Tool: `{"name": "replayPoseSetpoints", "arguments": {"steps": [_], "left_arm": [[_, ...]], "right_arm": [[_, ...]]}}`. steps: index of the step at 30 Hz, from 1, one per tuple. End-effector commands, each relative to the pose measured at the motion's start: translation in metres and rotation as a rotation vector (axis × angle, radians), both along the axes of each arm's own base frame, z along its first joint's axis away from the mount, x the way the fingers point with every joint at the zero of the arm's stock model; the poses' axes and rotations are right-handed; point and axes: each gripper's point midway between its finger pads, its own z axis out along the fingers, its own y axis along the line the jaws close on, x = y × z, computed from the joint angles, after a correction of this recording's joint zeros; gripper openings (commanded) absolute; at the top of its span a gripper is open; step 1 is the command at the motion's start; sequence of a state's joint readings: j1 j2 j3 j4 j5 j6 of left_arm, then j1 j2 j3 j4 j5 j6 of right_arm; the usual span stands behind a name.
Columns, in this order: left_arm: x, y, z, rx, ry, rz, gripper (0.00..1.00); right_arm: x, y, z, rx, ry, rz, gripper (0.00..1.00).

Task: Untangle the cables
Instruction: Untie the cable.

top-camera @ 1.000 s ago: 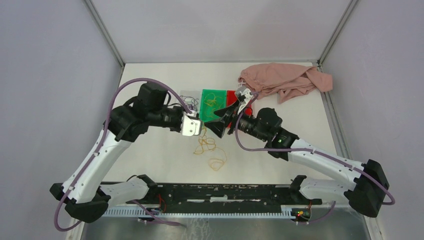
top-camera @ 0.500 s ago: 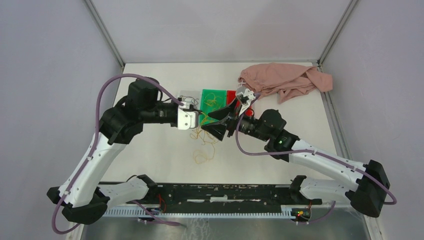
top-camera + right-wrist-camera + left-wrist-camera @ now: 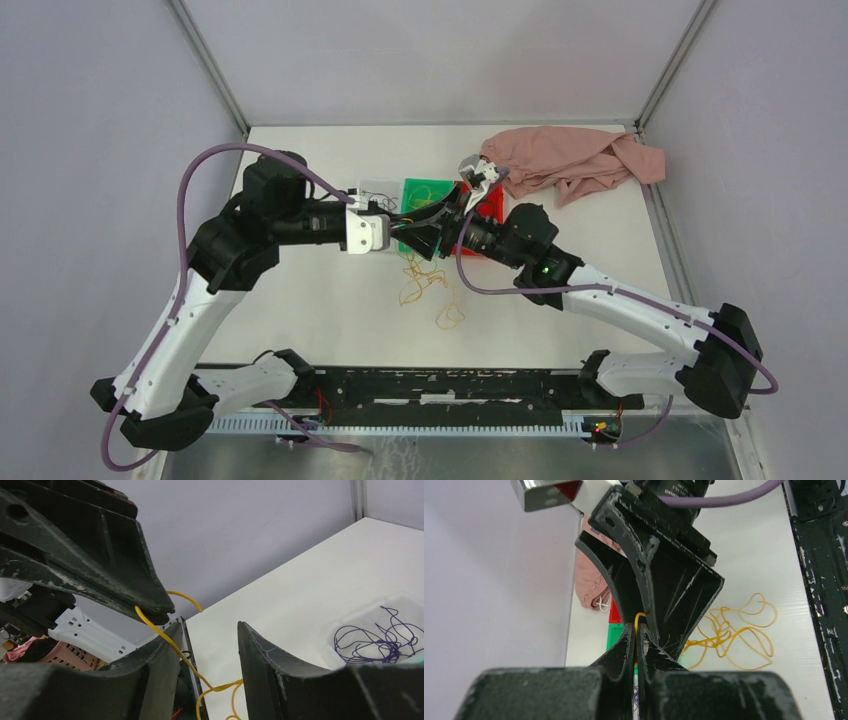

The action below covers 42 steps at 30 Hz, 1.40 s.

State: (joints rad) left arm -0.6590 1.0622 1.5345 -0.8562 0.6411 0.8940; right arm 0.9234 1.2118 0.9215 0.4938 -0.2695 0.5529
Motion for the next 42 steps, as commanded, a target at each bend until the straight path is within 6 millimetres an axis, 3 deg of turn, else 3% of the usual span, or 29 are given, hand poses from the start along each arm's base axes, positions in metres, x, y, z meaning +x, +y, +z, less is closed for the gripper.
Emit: {"name": "replayPoseSetpoints", "arguments": {"steps": [1,10,16,25,33,38,42], "left_arm": [[-0.009,-0.005,0.039,-0.107,-0.034,-0.026,0.03],[-0.013,-0.010,0.102,-0.250,-0.090,-0.044,0.03],[-0.019,-0.013,0.143,-0.362,-0.094,-0.061,0.03],[-0.012,0.004,0.225,-0.595,-0.275,0.034,0.03],[-0.011,0.033,0.289,-0.748,-0.494,0.140,0.03],[-0.005,0.060,0.321,-0.824,-0.661,0.271,0.03],[0.009,0.068,0.314,-0.772,-0.720,0.362,0.03]], "right_arm": [[0.001,0.008,0.030,0.094,-0.006,0.009,0.49],[0.014,0.025,-0.041,0.033,0.139,-0.018,0.43],[0.017,0.030,-0.077,-0.009,0.195,-0.033,0.43],[0.017,0.031,-0.132,-0.055,0.288,-0.046,0.43],[0.013,0.027,-0.167,-0.084,0.353,-0.054,0.44],[0.009,0.021,-0.184,-0.105,0.365,-0.073,0.50],[0.007,0.015,-0.173,-0.092,0.331,-0.089,0.54]]}}
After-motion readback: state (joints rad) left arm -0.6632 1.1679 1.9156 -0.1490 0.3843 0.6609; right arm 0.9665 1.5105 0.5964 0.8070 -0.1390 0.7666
